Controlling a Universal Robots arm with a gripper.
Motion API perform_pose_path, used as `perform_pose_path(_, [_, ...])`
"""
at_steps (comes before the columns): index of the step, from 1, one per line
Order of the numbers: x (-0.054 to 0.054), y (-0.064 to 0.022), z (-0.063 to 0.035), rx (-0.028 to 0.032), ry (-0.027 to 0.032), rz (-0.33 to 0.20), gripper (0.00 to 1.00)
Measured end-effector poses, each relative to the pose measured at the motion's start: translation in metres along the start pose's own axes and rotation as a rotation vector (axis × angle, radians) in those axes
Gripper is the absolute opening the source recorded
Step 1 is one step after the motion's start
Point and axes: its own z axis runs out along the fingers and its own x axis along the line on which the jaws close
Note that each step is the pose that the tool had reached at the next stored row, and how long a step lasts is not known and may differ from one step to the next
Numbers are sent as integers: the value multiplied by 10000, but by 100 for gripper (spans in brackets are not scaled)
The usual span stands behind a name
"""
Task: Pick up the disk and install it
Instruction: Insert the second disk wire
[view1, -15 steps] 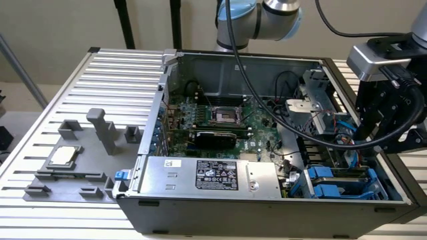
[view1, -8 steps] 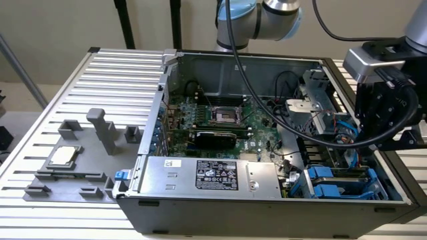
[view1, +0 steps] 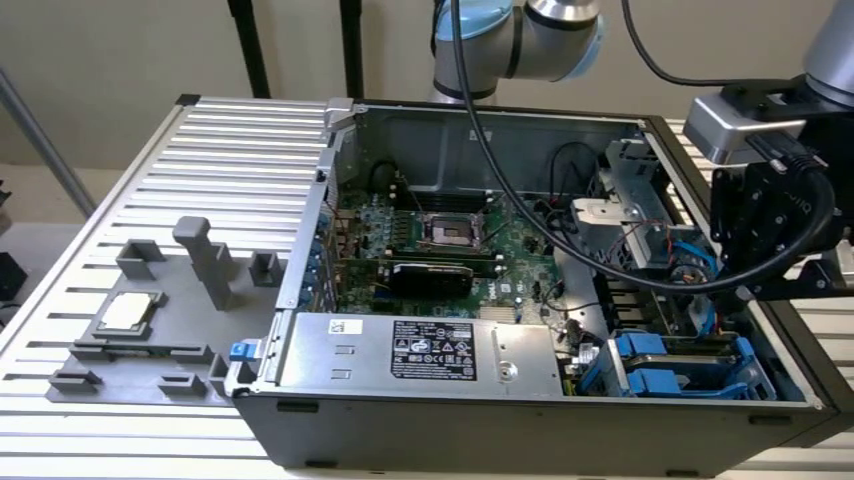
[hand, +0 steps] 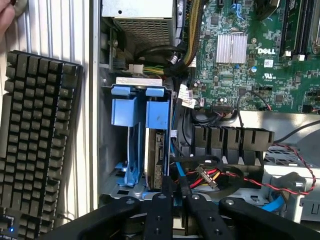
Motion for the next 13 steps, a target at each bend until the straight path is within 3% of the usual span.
perform_pose_path(7, [-17, 146, -128, 11, -5, 2, 16])
perform_pose_path(9, [-20, 226, -133, 55, -6, 4, 16])
perform_pose_path(10, [-21, 273, -135, 121, -2, 9, 16])
perform_pose_path(13, [-20, 381, -127, 440, 3, 31, 16])
